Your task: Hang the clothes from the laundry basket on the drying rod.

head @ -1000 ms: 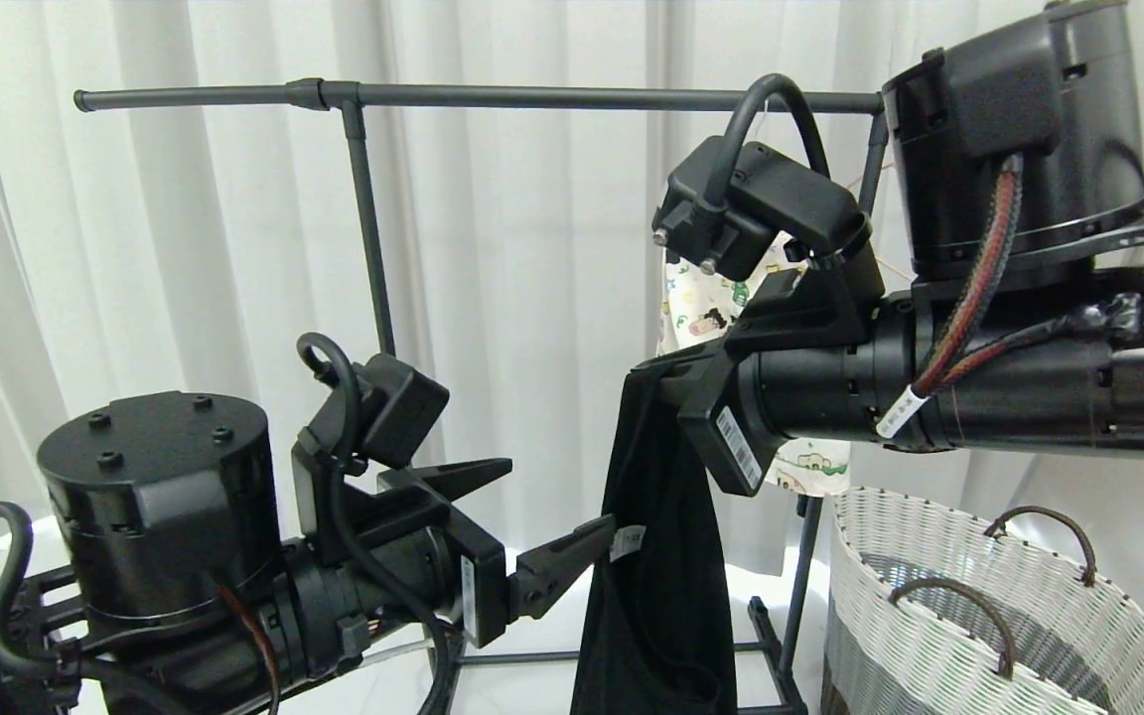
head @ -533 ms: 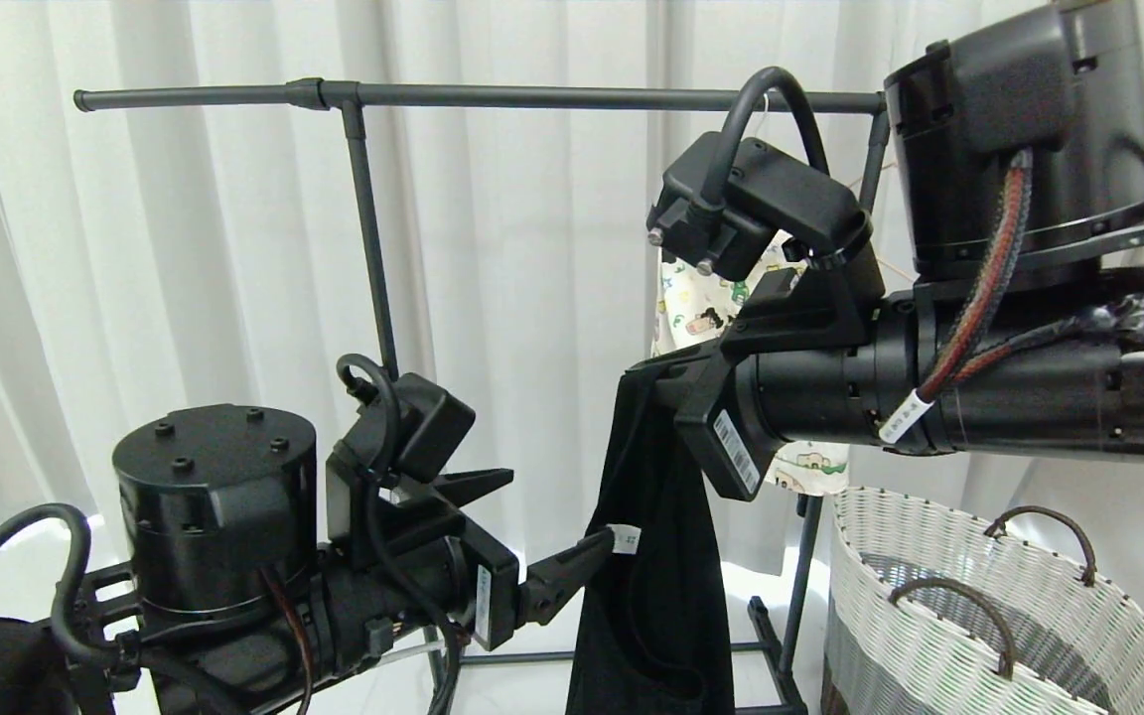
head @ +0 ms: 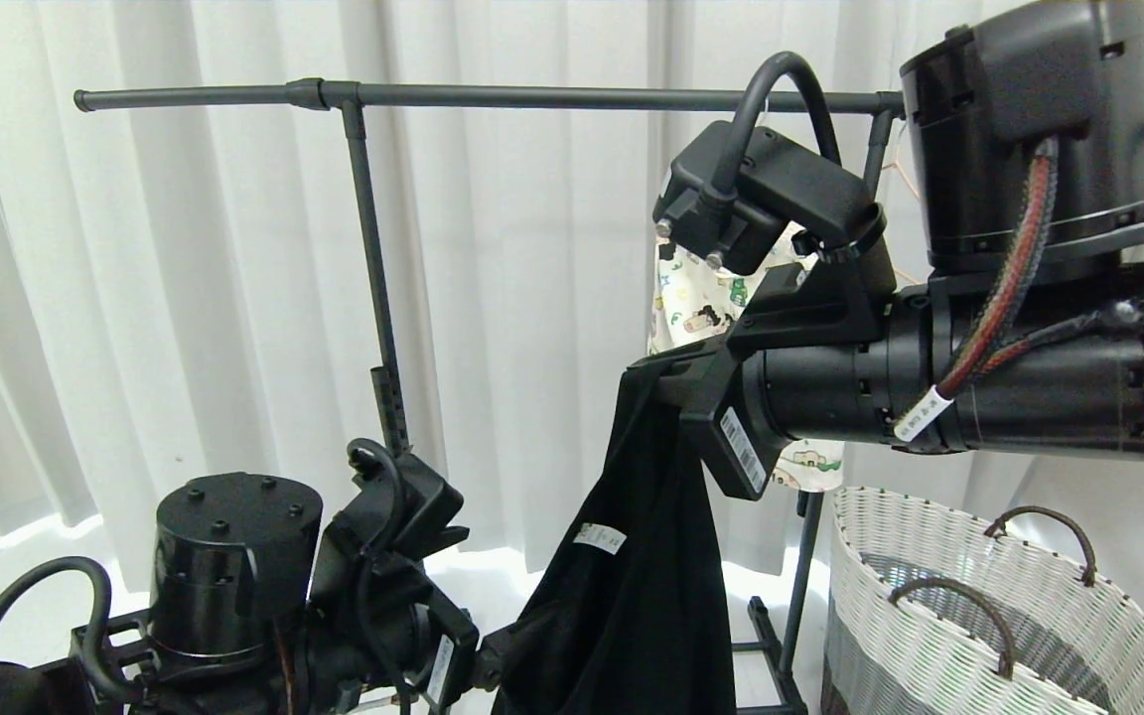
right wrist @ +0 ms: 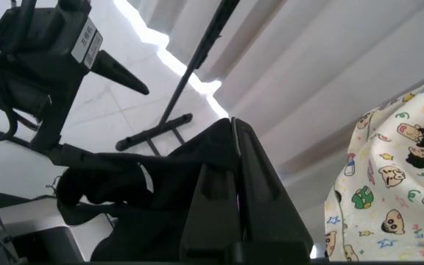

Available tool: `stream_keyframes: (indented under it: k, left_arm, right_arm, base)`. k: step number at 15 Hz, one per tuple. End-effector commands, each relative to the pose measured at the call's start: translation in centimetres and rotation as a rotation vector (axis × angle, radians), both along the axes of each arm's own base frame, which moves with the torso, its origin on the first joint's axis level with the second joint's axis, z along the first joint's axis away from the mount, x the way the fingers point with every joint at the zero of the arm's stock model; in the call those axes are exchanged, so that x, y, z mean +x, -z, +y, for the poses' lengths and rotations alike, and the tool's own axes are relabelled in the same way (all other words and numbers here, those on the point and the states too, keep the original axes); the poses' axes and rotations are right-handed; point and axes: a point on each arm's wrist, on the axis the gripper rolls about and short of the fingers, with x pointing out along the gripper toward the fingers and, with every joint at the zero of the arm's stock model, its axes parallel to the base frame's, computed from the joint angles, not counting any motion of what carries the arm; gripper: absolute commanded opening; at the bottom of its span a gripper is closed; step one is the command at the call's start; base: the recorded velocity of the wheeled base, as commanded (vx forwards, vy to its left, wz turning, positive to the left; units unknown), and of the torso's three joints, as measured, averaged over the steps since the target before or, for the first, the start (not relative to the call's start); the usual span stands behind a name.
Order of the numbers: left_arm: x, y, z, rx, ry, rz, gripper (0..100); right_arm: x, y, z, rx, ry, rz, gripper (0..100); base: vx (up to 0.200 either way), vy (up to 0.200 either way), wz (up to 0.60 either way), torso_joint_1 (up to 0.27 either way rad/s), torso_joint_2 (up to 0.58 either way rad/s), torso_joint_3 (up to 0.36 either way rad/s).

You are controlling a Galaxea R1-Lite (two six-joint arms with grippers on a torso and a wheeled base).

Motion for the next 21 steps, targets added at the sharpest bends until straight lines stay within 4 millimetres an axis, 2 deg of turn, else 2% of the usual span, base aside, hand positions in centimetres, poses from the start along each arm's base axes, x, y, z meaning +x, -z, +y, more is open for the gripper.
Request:
stream_keyframes:
  k: [1, 6, 14, 15, 18, 21]
  left_arm:
    - [-0.2, 0.0, -0.2, -0.001, 0.01, 0.0, 100]
    - [-0.6, 0.1, -0.6, 0.0, 0.041, 0.003, 100]
    - [-0.7, 1.0, -0.3, 0.066, 0.062, 0.002, 100]
    - [-0.7, 1.0, -0.3, 0.066, 0.062, 0.002, 0]
    - [-1.2, 1.1, -0.1, 0.065, 0.065, 0.004, 0]
    - [-2.4, 0.5, 0.8, 0.052, 0.068, -0.021, 0]
  right_arm:
    - [-0.1, 0.0, 0.0, 0.001, -0.003, -0.001, 0]
    - [-1.2, 0.1, 0.8, -0.002, -0.046, 0.0, 0]
    - [-2.0, -0.4, 0.8, 0.014, -0.073, -0.006, 0]
    - [-2.1, -0.4, 0.9, 0.013, -0.075, -0.007, 0]
    - [-2.0, -0.5, 0.6, 0.017, -0.066, -0.004, 0]
    - [-1.3, -0.3, -0.7, 0.009, -0.009, -0.004, 0]
  base:
    - [0.0, 0.0, 0.0, 0.0, 0.0, 0.0]
    - [0.0, 0.0, 0.0, 0.0, 0.0, 0.0]
    - [0.0, 0.0, 0.0, 0.0, 0.0, 0.0]
    - [0.0, 0.0, 0.0, 0.0, 0.0, 0.0]
    - [0.0, 0.0, 0.0, 0.0, 0.0, 0.0]
    - [0.0, 0.0, 0.0, 0.0, 0.0, 0.0]
